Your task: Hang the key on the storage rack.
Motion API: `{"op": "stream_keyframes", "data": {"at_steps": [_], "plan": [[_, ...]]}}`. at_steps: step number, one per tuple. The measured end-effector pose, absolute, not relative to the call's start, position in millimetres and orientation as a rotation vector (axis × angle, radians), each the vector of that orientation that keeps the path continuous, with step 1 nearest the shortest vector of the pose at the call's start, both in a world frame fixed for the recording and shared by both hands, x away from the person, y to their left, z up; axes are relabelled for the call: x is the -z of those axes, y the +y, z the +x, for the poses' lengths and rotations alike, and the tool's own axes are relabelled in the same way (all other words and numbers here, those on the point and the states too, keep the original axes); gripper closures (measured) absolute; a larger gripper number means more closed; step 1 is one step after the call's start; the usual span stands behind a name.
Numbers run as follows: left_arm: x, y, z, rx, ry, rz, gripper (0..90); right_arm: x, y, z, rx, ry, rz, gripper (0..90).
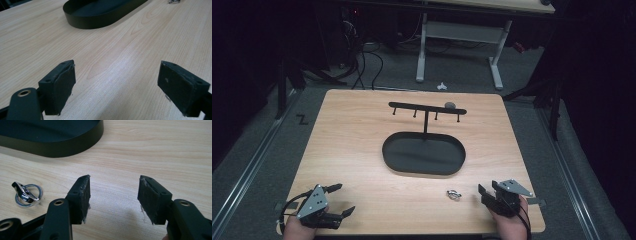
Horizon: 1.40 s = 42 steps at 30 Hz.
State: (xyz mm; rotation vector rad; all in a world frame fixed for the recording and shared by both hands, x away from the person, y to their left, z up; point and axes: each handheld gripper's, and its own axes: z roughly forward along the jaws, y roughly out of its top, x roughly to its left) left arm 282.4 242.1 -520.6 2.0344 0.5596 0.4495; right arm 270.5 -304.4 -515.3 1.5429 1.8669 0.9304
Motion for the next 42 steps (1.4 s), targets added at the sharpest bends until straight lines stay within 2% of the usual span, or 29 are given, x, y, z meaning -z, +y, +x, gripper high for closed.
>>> {"op": "stream_keyframes", "data": {"at_steps": [17, 18, 27, 42], "plan": [[520, 245, 282, -0.449, 0.558, 2.03, 15.3, 505, -298, 275, -0.846, 1.931, 1.569, 42.9], [520, 245, 282, -0.449, 0.558, 2.028, 15.3, 505, -296, 277, -0.829, 1.946, 1.575, 40.7], [520, 244, 281, -0.445, 0.548, 2.036, 15.3, 512, -293, 279, -0.759, 2.024, 1.574, 39.1], [521, 243, 280, -0.446, 0.558, 2.042, 15.3, 497, -301, 287, -0.698, 2.134, 1.591, 34.8]]}}
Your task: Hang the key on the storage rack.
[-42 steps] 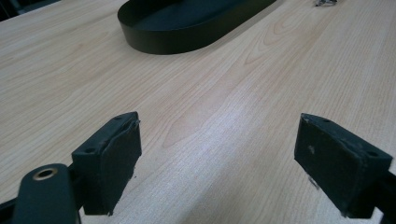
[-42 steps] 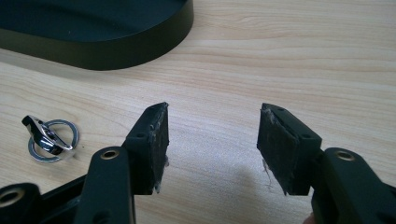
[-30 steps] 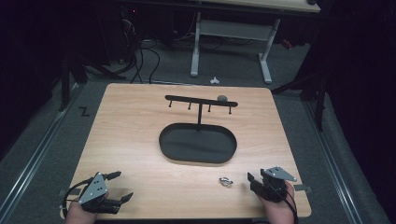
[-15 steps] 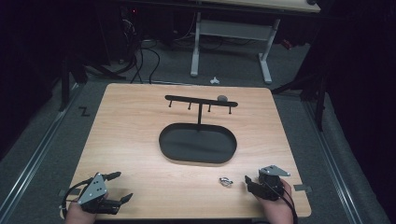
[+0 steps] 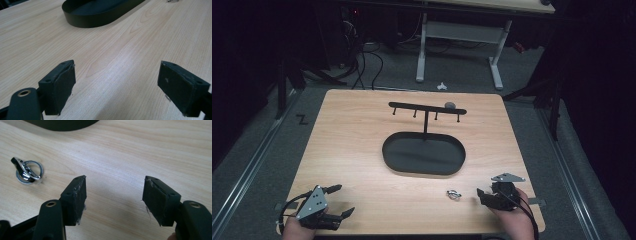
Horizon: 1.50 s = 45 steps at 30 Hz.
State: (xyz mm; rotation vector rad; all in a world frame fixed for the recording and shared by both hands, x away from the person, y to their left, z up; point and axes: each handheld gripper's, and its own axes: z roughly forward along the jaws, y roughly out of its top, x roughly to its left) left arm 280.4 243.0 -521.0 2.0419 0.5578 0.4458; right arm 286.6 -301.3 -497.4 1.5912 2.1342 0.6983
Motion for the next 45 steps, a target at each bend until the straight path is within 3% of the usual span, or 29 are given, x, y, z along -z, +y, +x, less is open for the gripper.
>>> {"op": "stream_keyframes", "data": {"at_steps": [32, 45], "plan": [[521, 239, 286, -0.454, 0.567, 2.026, 15.3, 464, -291, 317, -0.275, 2.475, 1.612, 25.5], [520, 232, 292, -0.464, 0.567, 2.02, 15.3, 469, -279, 323, -0.206, 2.543, 1.568, 24.9]]}}
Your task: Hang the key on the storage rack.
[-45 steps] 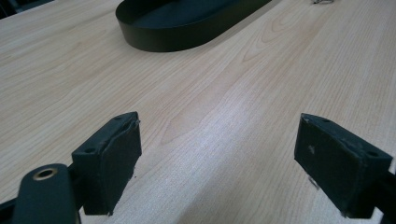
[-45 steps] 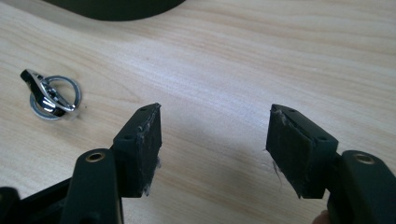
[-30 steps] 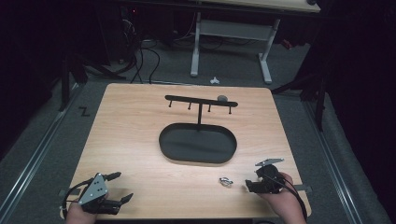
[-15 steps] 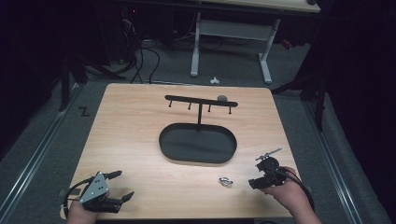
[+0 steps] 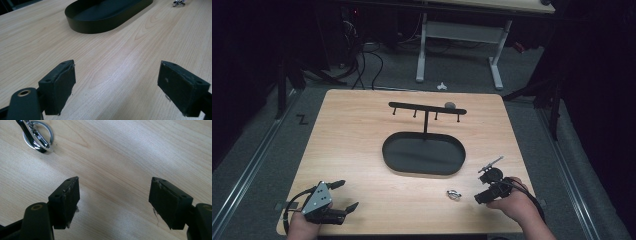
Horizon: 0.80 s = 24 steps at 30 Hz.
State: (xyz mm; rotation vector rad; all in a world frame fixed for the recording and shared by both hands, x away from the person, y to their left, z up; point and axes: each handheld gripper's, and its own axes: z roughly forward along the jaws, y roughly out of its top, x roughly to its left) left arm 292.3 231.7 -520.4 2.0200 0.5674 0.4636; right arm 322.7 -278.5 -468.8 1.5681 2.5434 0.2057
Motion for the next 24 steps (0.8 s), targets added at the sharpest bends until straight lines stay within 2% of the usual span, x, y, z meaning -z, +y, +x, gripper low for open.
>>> {"op": "stream_keyframes", "data": {"at_steps": [24], "plan": [[520, 231, 292, -0.454, 0.544, 2.03, 15.3, 467, -250, 324, -0.255, 2.594, 1.482, 28.2]]}}
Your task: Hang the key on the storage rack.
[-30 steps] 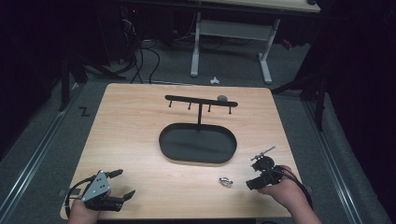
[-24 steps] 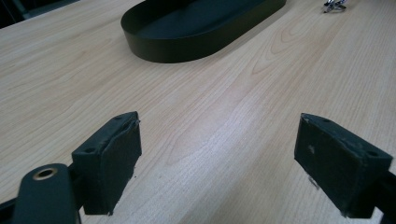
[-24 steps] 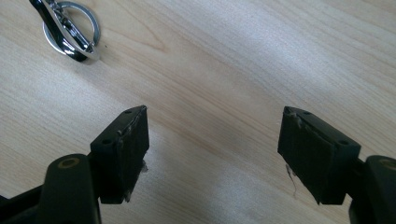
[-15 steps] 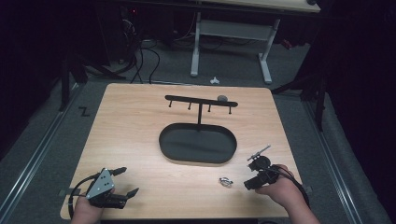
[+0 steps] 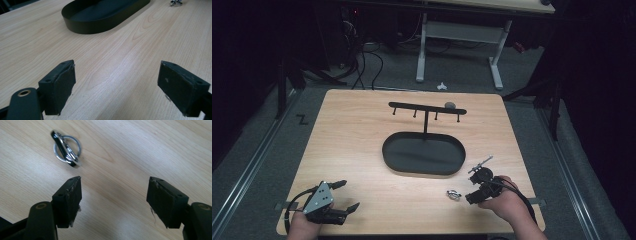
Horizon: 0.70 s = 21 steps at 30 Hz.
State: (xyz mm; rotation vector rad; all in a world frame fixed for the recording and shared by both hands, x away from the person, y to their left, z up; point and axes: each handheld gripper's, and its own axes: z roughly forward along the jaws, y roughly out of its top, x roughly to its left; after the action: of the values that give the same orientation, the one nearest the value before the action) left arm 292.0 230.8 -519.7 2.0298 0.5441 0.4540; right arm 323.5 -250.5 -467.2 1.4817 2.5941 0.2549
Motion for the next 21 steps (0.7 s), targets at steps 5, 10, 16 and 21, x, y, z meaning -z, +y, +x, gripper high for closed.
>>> {"op": "stream_keyframes", "data": {"at_steps": [5, 10, 16, 21], "plan": [[520, 230, 294, -0.453, 0.551, 2.029, 15.3, 471, -242, 323, -0.256, 2.62, 1.431, 27.7], [520, 230, 293, -0.454, 0.547, 2.022, 15.3, 471, -231, 324, -0.275, 2.653, 1.371, 28.2], [520, 230, 293, -0.455, 0.54, 2.026, 15.3, 477, -222, 325, -0.269, 2.674, 1.358, 32.2], [520, 230, 293, -0.452, 0.543, 2.028, 15.3, 481, -217, 328, -0.264, 2.702, 1.297, 36.8]]}}
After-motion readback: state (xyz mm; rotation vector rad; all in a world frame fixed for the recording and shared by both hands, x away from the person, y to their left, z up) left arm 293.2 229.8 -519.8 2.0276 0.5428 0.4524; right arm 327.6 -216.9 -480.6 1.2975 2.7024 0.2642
